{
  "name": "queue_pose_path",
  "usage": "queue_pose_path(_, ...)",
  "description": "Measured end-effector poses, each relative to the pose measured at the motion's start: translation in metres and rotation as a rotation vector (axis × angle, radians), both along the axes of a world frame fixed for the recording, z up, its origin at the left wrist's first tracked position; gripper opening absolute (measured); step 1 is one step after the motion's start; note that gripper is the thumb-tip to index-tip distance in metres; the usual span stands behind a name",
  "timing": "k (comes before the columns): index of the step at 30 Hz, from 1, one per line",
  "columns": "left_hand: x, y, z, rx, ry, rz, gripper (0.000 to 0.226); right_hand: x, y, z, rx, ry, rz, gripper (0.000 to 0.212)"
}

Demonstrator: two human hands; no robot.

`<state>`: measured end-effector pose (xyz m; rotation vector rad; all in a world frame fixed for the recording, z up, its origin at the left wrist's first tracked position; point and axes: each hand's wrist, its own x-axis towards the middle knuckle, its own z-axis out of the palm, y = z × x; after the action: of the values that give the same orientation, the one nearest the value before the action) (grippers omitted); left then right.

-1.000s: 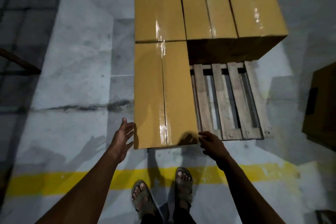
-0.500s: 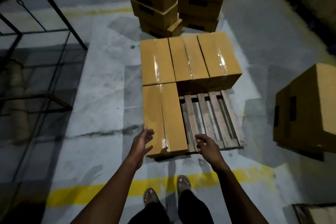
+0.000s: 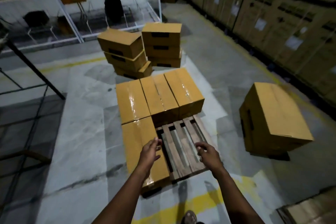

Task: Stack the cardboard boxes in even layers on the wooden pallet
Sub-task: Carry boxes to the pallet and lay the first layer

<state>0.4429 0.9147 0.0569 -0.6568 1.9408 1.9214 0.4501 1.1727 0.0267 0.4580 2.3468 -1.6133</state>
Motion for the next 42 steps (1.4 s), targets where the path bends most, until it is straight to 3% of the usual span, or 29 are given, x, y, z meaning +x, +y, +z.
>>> queue_pose_path(9,-0.068,0.135,0.019,-0.086,0.113,-0.232,0.025,-0.025,0.131,0.015,0.079,0.053,-0.113,0.019)
queue_pose_path(24,-0.165,0.348,-0.008,-0.089,0.082,-0.614,0.014,-0.029,0.320,0.017,0.082,0.043,-0.464,0.017)
queue_pose_path(36,-0.271,0.554,-0.025,-0.123,0.094,-0.825,0.014,-0.100,0.483,0.022,0.126,-0.004,-0.599,0.020)
queue_pose_path(42,-0.310,0.617,-0.024,-0.159,0.116,-0.889,0.014,-0.135,0.540,0.024,0.084,0.005,-0.644,0.019)
